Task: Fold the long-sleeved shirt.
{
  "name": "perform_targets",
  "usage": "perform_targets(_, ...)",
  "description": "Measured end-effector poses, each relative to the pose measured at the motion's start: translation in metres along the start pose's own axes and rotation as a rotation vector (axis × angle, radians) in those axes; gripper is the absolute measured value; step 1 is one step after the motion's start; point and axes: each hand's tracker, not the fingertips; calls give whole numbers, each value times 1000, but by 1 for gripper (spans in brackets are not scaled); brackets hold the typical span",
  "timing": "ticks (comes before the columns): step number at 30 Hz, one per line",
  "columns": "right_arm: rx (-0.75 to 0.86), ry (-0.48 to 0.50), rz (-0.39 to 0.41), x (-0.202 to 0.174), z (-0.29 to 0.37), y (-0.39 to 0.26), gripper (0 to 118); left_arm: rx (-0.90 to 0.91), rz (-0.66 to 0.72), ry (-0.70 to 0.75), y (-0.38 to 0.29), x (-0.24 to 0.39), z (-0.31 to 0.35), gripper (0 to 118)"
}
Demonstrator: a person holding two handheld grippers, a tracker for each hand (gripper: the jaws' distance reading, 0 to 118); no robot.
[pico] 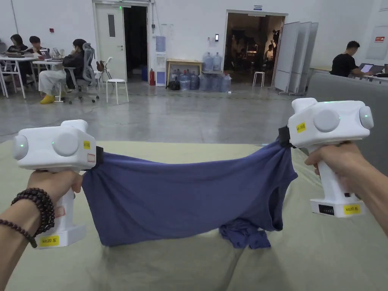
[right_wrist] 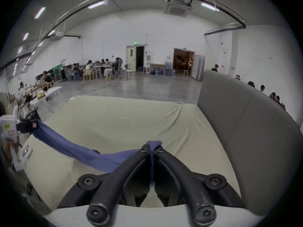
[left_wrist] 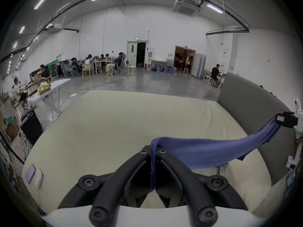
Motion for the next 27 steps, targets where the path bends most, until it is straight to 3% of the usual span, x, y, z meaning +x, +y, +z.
perform_targets(6,-53,59,39,-16,59,-106,0,-51,-66,30,-104,-8,52,0)
perform_targets(13,-319,146,43,-27,80,-247,0,-287,-61,21,-236,-26,74,0)
perform_targets(16,-474,199,88,-24,77,-301,0,-355,-94,15,-277,-36,85,0)
perform_targets(21,-680,229,211,-25,86,-352,0,-520,-171,2,-317,-41,105,0)
perform_targets(25,-790,321,218,-25,91,-373,0,-575,-186,-10,-335,-45,107,0)
perform_targets(27,-790,307,231,-25,93,-381,0,-594,-191,-17,-341,-47,108,0)
